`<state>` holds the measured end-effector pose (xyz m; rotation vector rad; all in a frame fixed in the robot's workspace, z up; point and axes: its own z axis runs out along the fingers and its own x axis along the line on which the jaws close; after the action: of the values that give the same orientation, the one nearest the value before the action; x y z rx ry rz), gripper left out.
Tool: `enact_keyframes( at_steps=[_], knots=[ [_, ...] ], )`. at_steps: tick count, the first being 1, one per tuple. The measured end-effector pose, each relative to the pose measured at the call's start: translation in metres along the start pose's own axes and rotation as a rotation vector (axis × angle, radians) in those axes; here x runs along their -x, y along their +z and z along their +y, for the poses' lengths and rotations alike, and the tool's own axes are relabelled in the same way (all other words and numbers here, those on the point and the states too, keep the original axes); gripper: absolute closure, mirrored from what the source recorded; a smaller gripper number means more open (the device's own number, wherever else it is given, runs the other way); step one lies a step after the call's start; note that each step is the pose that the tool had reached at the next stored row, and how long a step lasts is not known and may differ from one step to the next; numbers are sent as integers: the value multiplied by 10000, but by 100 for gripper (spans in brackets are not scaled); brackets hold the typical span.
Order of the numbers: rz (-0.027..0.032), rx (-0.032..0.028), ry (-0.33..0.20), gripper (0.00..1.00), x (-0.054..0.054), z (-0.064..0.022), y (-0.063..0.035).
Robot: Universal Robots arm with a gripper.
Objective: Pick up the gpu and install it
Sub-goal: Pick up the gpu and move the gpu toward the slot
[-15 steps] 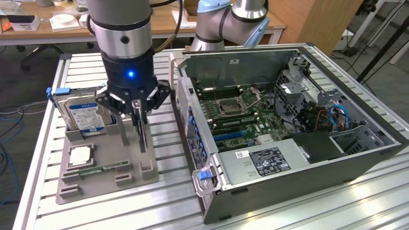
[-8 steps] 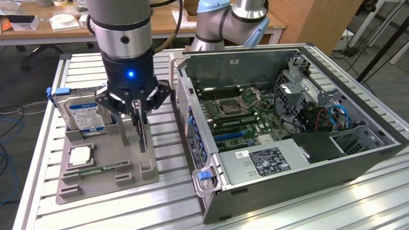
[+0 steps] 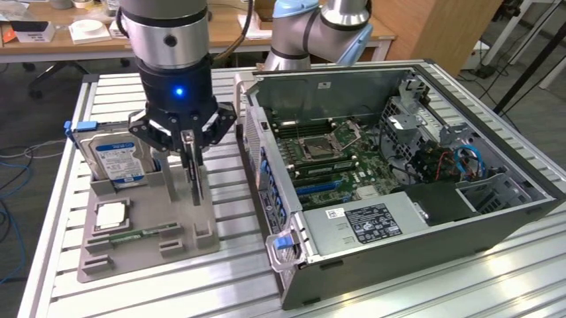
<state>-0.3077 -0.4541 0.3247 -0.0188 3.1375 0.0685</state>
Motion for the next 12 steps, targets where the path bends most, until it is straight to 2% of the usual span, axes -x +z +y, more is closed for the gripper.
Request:
enact_keyframes(
  at_steps=[4, 5, 12],
  knots=[
    [1, -1, 0, 74, 0, 2, -46],
    [1, -1, 0, 74, 1, 10, -222],
    [1, -1, 0, 74, 1, 13, -308]
  ],
)
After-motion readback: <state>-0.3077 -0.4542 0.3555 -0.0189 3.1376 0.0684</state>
